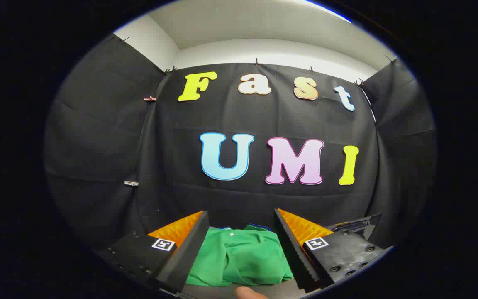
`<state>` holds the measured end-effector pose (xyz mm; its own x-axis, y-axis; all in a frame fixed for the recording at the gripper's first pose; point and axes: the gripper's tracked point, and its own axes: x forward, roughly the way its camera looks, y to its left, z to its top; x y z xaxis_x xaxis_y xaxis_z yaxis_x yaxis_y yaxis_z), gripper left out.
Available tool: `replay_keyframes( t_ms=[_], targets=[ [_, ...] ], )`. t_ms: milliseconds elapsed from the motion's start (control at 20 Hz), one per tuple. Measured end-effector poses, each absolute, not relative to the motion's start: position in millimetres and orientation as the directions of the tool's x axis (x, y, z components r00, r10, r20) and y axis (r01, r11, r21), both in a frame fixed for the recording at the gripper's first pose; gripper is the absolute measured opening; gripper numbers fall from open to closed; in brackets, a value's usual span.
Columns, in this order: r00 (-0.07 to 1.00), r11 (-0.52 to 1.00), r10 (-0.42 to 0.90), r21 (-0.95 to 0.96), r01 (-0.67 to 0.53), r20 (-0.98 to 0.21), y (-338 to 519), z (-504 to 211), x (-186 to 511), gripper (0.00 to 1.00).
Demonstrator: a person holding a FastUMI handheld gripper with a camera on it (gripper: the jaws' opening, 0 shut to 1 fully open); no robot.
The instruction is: Put the clothes into the washing machine and then close the washing machine lid.
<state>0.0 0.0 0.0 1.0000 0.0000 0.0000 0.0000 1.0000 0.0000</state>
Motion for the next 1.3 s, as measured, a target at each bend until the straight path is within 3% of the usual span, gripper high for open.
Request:
replay_keyframes(
  t_ms=[1100,1300],
  targets=[
    [0.999,1.0,-0.016,0.02,0.017,-0.036,18,-3,5,0.97],
    [0.992,1.0,-0.027,0.01,0.028,-0.126,17,-11,7,0.97]
  ],
)
